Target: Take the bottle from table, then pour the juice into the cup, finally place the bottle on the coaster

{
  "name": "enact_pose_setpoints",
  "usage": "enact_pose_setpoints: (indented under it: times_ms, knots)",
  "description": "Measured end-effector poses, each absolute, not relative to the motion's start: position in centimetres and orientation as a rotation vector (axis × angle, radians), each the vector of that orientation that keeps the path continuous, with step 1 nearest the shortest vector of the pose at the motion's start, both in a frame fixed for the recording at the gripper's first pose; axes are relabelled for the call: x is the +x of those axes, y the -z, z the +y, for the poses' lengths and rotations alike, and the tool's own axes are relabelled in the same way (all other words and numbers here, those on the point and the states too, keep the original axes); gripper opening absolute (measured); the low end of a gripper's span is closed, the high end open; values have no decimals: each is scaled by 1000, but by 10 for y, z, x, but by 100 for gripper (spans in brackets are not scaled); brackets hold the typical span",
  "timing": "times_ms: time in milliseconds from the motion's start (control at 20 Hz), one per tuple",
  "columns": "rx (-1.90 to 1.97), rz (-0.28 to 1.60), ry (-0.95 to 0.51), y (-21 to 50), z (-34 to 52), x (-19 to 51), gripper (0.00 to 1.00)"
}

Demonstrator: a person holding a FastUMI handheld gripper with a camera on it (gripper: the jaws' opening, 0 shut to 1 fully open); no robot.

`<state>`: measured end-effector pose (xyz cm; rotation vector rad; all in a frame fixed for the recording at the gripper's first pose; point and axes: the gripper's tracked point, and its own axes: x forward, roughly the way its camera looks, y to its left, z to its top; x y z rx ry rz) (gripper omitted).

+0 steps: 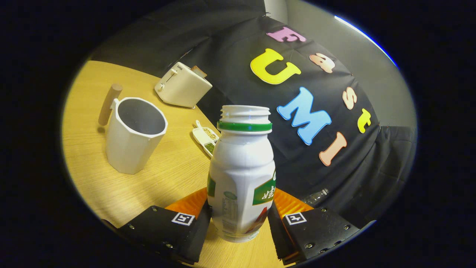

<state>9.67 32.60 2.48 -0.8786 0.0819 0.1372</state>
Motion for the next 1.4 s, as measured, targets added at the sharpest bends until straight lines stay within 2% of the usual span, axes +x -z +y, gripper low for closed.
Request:
enact_pose_setpoints:
  times_ms: [1400]
  knots:
    - [-1313,1,-57,-29,350,113,73]
